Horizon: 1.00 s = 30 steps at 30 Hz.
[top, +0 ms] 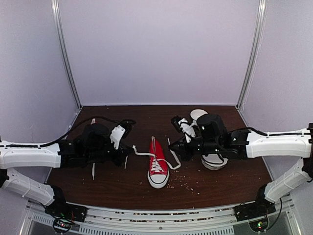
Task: Tie the shoes
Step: Place the shoelace at the center of the board.
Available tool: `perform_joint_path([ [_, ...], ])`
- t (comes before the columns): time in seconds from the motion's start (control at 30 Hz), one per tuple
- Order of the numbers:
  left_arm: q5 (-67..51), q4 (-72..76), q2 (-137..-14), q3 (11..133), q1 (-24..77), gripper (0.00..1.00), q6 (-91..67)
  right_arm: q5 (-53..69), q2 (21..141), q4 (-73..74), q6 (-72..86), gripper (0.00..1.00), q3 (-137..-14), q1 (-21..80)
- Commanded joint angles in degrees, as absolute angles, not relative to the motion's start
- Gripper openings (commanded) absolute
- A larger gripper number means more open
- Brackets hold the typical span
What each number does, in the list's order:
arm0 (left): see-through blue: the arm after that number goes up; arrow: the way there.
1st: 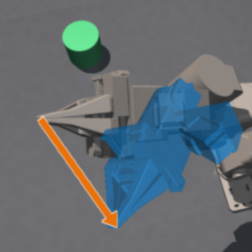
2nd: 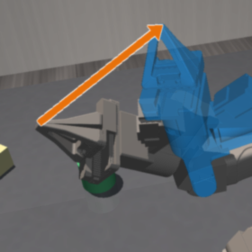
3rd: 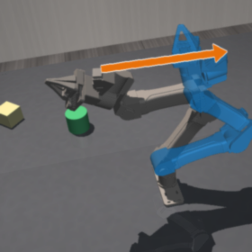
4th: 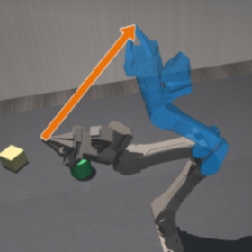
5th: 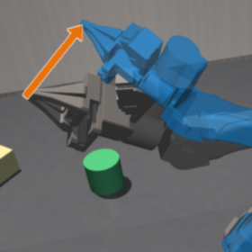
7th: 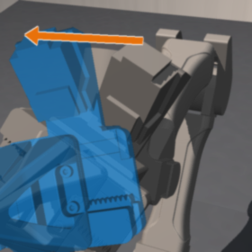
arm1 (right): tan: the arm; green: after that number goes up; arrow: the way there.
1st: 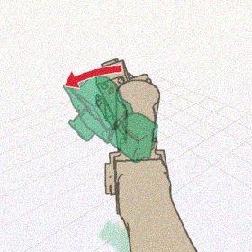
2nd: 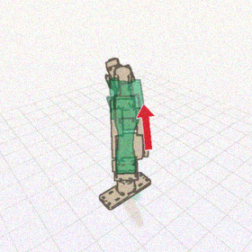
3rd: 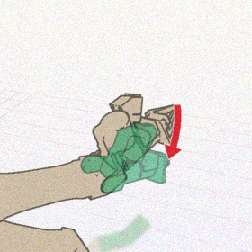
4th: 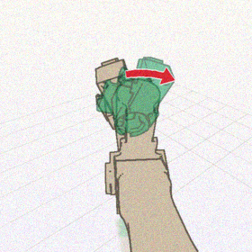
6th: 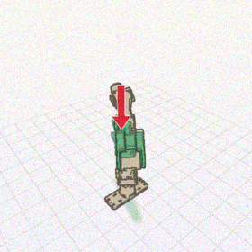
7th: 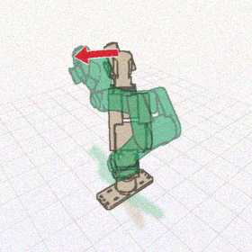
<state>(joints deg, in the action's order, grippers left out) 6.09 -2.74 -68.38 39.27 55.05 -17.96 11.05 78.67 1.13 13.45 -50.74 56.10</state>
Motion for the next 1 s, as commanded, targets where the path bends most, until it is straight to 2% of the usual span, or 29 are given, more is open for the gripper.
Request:
perform_joint_path([
  [0.0, 13.00, -5.79, -62.64, 38.72, 55.81, 0.00, -12.57, 7.12, 82.54, 3.56, 12.02, 0.00, -62.36, 55.89],
  [0.17, 11.62, -5.49, -63.23, 41.57, 56.32, 0.00, -11.31, 15.54, 94.80, 7.13, 7.02, 0.00, -76.81, 55.89],
  [0.3, 8.39, -0.83, -64.59, 42.38, 56.78, 0.00, -9.03, 21.68, 100.95, 8.30, 5.89, 0.00, -82.28, 54.84],
  [0.43, 8.00, 1.83, -66.89, 42.57, 56.91, 0.00, -7.54, 24.96, 102.93, 4.55, 8.25, 0.00, -82.52, 52.72],
  [0.73, 2.86, 7.18, -71.50, 44.99, 62.43, 0.00, -2.92, 27.55, 107.64, 7.70, 6.73, 0.00, -85.78, 52.07],
  [0.97, -2.11, 9.10, -74.13, 44.24, 62.75, 0.00, -2.46, 33.27, 110.95, 7.15, 6.28, 0.00, -87.47, 52.50],
])
